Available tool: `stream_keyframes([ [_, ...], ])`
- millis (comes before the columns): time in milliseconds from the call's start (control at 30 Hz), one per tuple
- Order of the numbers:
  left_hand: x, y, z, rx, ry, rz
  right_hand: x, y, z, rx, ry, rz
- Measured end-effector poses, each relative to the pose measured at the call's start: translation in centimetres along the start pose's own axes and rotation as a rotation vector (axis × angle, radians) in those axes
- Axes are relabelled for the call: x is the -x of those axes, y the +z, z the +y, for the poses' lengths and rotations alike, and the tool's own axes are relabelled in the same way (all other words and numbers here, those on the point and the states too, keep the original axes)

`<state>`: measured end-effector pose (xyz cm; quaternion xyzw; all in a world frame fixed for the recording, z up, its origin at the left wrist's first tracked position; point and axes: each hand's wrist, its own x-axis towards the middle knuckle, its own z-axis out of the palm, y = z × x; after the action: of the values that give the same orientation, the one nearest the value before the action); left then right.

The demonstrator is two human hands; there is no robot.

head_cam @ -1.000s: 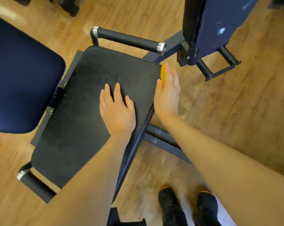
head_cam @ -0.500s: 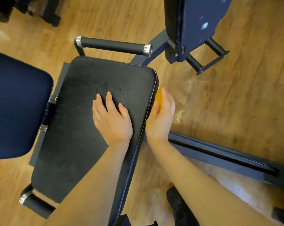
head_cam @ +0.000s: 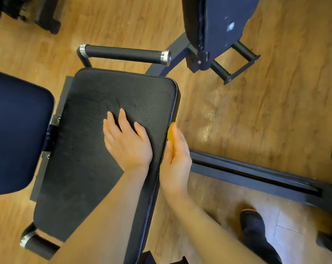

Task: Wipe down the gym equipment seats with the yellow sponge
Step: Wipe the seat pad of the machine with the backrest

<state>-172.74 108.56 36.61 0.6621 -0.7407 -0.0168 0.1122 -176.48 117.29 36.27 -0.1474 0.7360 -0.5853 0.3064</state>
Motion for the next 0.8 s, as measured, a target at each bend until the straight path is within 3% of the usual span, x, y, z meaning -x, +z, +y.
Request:
stream_keyframes([
  [133, 0.0, -0.1, 0.0, 0.003, 0.001, -0.002, 0.6, -0.7, 0.3, -0.027, 0.024, -0.038],
  [433, 0.0, -0.1, 0.0, 0.008, -0.002, -0.007, -3.2, 1.0, -0.4, -0.028, -0.085, 0.121],
  [800, -0.1, 0.1, -0.1, -0.007, 0.005, -0.025, 4.9, 0.4, 2.5, 0.025, 0.016, 0.077],
])
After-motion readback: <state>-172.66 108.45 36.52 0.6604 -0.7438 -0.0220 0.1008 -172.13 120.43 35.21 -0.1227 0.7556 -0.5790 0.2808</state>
